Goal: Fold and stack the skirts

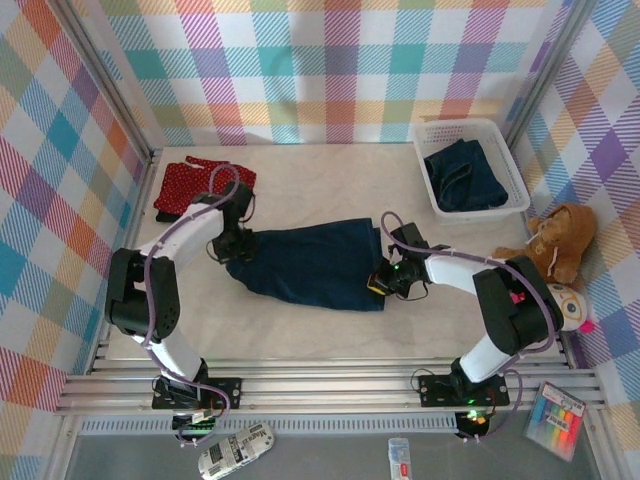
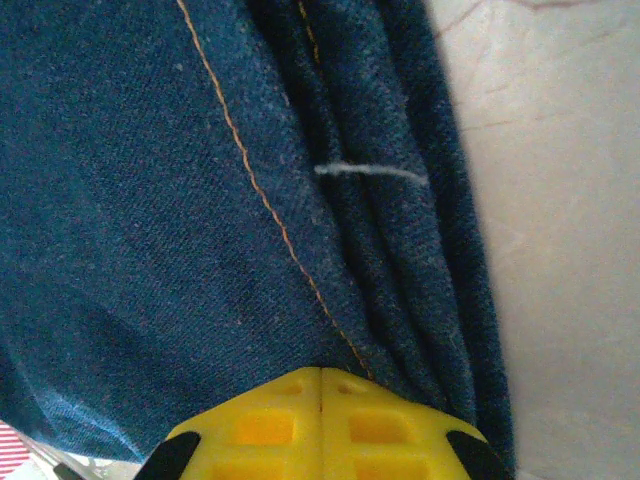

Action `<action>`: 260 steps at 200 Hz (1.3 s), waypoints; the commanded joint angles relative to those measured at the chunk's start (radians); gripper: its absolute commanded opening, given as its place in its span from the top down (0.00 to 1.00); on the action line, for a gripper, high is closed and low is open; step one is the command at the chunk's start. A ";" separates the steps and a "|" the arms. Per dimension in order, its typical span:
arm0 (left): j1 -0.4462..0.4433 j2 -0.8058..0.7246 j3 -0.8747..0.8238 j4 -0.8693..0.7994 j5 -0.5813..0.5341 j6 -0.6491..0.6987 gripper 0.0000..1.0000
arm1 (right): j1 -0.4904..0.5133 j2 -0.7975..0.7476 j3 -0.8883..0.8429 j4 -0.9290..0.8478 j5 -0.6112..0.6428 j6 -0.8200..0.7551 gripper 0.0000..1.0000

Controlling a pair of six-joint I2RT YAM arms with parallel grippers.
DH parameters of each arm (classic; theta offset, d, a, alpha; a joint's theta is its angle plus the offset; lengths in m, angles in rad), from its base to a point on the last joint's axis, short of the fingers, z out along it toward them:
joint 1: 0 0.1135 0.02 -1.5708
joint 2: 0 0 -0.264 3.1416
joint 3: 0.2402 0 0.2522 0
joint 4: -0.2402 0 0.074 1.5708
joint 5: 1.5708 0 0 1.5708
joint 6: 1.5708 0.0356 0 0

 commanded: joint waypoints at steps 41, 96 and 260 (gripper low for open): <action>-0.265 0.216 0.440 -0.313 -0.057 -0.095 1.00 | 0.003 0.072 -0.009 -0.049 0.044 0.006 1.00; -0.422 0.516 0.805 -0.272 0.167 -0.099 1.00 | 0.004 0.090 -0.005 -0.037 0.040 0.018 1.00; -0.414 0.455 0.943 -0.218 0.327 -0.074 0.04 | 0.003 -0.181 -0.019 -0.124 0.272 0.050 0.91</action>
